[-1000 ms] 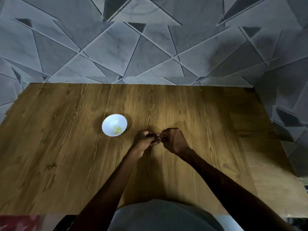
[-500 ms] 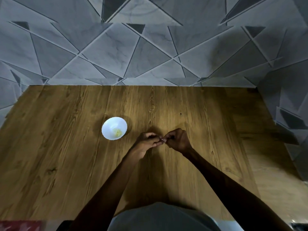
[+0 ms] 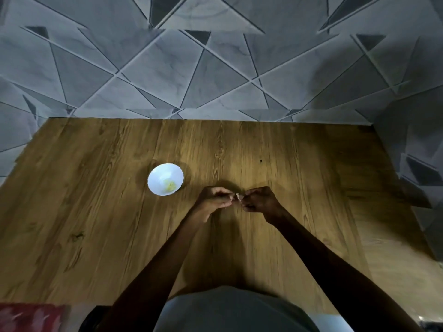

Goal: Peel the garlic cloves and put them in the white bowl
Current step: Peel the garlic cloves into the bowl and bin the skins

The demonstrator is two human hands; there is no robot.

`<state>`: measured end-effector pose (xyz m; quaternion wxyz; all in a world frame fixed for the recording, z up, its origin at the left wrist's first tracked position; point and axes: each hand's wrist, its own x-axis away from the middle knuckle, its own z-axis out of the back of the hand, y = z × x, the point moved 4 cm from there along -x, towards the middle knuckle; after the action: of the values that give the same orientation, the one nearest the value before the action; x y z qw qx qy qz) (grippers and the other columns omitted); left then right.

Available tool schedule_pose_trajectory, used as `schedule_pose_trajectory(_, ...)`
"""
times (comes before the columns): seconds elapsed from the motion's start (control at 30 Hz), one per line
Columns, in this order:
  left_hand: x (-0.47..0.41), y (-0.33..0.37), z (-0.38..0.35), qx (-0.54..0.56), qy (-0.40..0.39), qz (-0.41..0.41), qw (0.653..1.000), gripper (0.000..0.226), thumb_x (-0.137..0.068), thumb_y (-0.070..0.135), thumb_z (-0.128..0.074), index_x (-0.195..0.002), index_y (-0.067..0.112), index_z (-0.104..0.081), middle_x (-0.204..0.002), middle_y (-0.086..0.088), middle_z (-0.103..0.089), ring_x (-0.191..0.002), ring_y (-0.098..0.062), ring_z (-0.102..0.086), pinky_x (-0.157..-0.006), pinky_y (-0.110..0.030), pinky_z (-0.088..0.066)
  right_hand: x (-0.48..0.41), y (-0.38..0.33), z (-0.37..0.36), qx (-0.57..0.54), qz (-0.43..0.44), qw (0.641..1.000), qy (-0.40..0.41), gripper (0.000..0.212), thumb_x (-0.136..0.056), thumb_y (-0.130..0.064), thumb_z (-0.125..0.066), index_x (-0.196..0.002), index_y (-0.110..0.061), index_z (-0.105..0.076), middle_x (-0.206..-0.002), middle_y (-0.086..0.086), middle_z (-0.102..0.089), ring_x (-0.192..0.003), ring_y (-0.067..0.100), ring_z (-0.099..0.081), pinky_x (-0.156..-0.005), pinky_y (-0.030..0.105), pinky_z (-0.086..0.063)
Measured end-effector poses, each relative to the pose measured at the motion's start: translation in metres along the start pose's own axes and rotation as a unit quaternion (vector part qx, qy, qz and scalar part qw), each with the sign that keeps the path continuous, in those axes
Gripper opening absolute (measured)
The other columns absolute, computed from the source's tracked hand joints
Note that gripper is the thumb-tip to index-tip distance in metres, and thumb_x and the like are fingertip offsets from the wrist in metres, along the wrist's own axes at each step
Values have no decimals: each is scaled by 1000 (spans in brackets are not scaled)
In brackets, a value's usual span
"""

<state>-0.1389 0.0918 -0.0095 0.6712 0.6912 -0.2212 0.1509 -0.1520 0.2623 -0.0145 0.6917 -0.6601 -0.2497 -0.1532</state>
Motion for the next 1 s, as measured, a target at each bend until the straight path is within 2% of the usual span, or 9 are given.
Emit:
schedule_pose_trajectory(0.13, -5, -4, -6, -165, 37, -57, 984, 23, -79, 5, -77, -102, 4, -72, -92, -10, -73, -84, -16, -69, -73, -23, -56, 1, 8, 4, -64, -6, 996, -63, 14, -92, 9, -56, -85, 0, -65, -68, 3, -73, -61, 16, -70, -56, 25, -59)
schedule_pose_trajectory(0.23, -10, -5, -11, -266, 61, -99, 957, 21, -81, 7, -75, -102, 5, -73, -97, -9, -74, -91, -19, -69, -82, -27, -53, 4, 12, 7, -63, 17, 997, -40, 3, -89, 4, -63, -89, 5, -66, -76, 9, -74, -65, 18, -72, -59, 30, -61)
schedule_pose_trajectory(0.33, -10, -5, -17, -318, 68, -118, 938, 22, -87, 11, -70, -108, 8, -72, -106, -3, -72, -97, -11, -65, -85, -19, -47, 2, 17, 5, -18, 1, 1000, -17, 22, -84, -4, -73, -101, 11, -68, -89, 18, -74, -71, 20, -73, -58, 28, -59)
schedule_pose_trajectory(0.43, -6, -2, -21, -306, 83, -136, 939, 20, -90, 11, -66, -109, 12, -72, -106, 3, -71, -98, -5, -62, -86, -16, -45, 2, 23, 6, -37, 0, 999, -9, 27, -86, -6, -72, -107, 10, -67, -95, 21, -73, -73, 20, -73, -60, 27, -58)
schedule_pose_trajectory(0.57, 2, 0, -23, -263, 96, -167, 945, 21, -81, 10, -75, -102, 12, -74, -94, 3, -74, -85, -1, -65, -73, -8, -47, 0, 24, 5, -73, -41, 996, 11, 19, -87, -5, -70, -105, 2, -71, -91, 15, -72, -78, 19, -69, -68, 29, -58)
schedule_pose_trajectory(0.67, 7, -1, -25, -259, 96, -178, 944, 28, -77, 10, -80, -105, 12, -73, -92, 3, -73, -84, -3, -66, -71, -8, -49, -1, 21, 2, -82, -62, 995, 9, 17, -86, -4, -71, -103, 0, -72, -91, 15, -72, -81, 21, -68, -71, 29, -57)
schedule_pose_trajectory(0.87, 7, -2, -23, -284, 108, -175, 937, 25, -80, 11, -77, -105, 14, -74, -98, 4, -73, -85, 0, -63, -70, -5, -46, -3, 13, 3, -18, 1, 1000, 1, 27, -81, -10, -78, -102, 5, -71, -94, 21, -74, -81, 26, -72, -71, 34, -60)
schedule_pose_trajectory(1.0, 3, 0, -19, -256, 96, -146, 951, 25, -81, 14, -77, -106, 14, -74, -98, 5, -73, -86, 1, -62, -69, -2, -43, -8, 9, 3, 17, 17, 1000, -8, 26, -82, -8, -77, -102, 8, -70, -92, 23, -73, -73, 22, -70, -64, 30, -58)
